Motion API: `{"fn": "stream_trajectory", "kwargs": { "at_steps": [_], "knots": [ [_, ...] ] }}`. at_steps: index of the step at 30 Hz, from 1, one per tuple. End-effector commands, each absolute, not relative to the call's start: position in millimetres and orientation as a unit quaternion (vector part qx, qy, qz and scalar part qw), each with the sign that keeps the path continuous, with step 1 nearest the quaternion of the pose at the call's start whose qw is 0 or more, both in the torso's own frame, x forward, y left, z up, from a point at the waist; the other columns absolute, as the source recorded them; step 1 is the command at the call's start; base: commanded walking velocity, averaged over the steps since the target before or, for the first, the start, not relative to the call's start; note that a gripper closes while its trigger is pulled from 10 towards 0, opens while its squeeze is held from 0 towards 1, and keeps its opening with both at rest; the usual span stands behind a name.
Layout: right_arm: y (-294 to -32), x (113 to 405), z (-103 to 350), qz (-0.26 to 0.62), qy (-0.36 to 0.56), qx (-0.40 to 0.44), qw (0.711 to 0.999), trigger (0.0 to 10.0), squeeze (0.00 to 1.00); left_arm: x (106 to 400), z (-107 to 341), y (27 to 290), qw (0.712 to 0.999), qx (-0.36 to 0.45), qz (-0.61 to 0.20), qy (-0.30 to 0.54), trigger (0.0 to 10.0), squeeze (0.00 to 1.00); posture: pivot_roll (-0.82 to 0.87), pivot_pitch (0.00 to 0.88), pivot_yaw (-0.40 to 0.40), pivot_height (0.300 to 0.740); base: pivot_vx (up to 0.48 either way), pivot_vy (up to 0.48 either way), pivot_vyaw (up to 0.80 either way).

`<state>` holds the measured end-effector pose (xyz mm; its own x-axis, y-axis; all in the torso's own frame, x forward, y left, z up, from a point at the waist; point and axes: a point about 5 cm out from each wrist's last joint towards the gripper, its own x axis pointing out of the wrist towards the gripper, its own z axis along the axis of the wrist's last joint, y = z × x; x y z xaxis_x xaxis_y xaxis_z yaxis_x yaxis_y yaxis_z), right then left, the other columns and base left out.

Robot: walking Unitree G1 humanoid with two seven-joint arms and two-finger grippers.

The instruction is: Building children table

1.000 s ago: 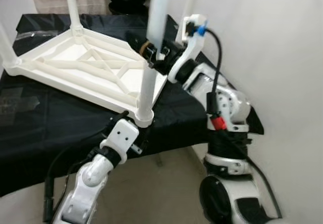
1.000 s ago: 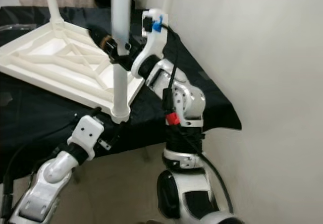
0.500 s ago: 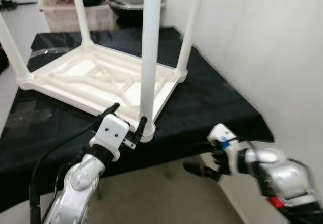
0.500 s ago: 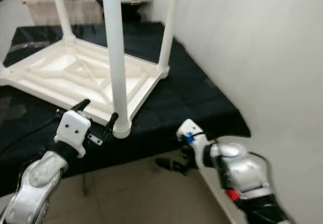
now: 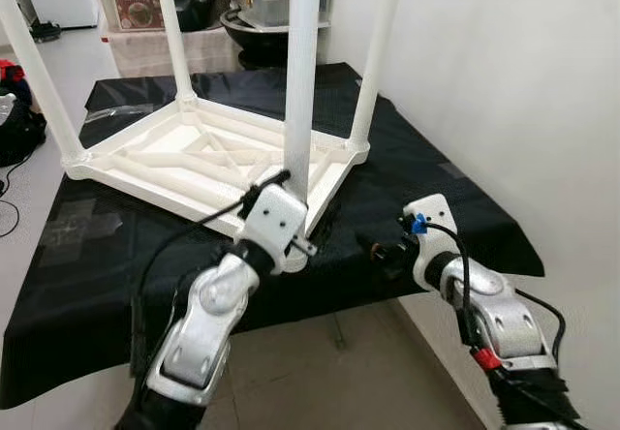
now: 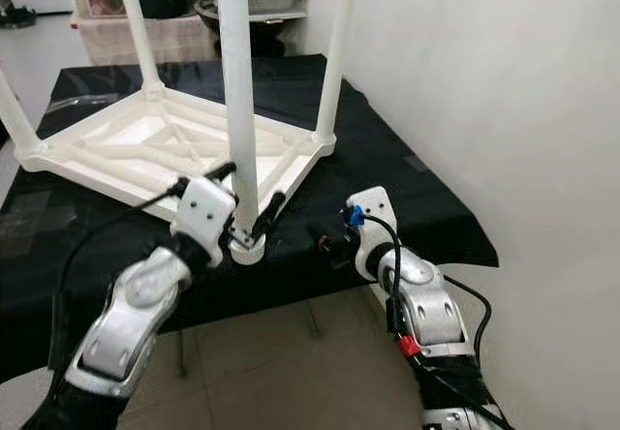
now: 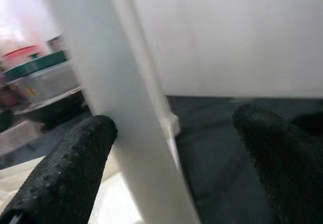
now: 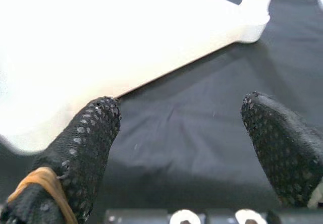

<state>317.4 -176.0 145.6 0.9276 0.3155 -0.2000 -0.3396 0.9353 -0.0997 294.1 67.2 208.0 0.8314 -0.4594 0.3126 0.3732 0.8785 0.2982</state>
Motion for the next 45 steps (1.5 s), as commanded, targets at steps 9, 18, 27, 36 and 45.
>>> {"fn": "stream_trajectory", "kwargs": {
  "at_steps": [9,18,27,36,45],
  "knots": [
    [-183,322,160,0.107,0.051,-0.067,0.991,10.0,0.00,326,223,39,0.956,0.097,-0.195,-0.197,10.0,0.00,-0.07,0.048,-0.048,0.740,0.000,0.000,0.00],
    [-185,321,163,0.093,0.043,-0.065,0.993,10.0,0.00,339,213,53,0.974,0.079,-0.131,-0.164,0.0,0.00,-0.08,0.059,-0.048,0.740,0.000,0.000,0.00],
    [-189,322,164,0.084,0.042,-0.067,0.993,10.0,0.00,340,210,67,0.979,0.077,-0.098,-0.159,0.0,0.00,-0.07,0.062,-0.051,0.740,0.000,0.000,0.00],
    [-216,337,170,-0.017,0.060,-0.076,0.995,10.0,0.00,282,200,76,0.917,-0.052,-0.378,-0.114,0.0,0.00,-0.04,0.071,-0.080,0.740,0.000,0.000,0.00],
    [-211,339,170,-0.015,0.066,-0.070,0.995,10.0,0.00,291,200,130,0.958,-0.002,-0.262,-0.113,0.0,0.00,-0.03,0.078,-0.088,0.740,0.000,0.000,0.00]
  ]
}}
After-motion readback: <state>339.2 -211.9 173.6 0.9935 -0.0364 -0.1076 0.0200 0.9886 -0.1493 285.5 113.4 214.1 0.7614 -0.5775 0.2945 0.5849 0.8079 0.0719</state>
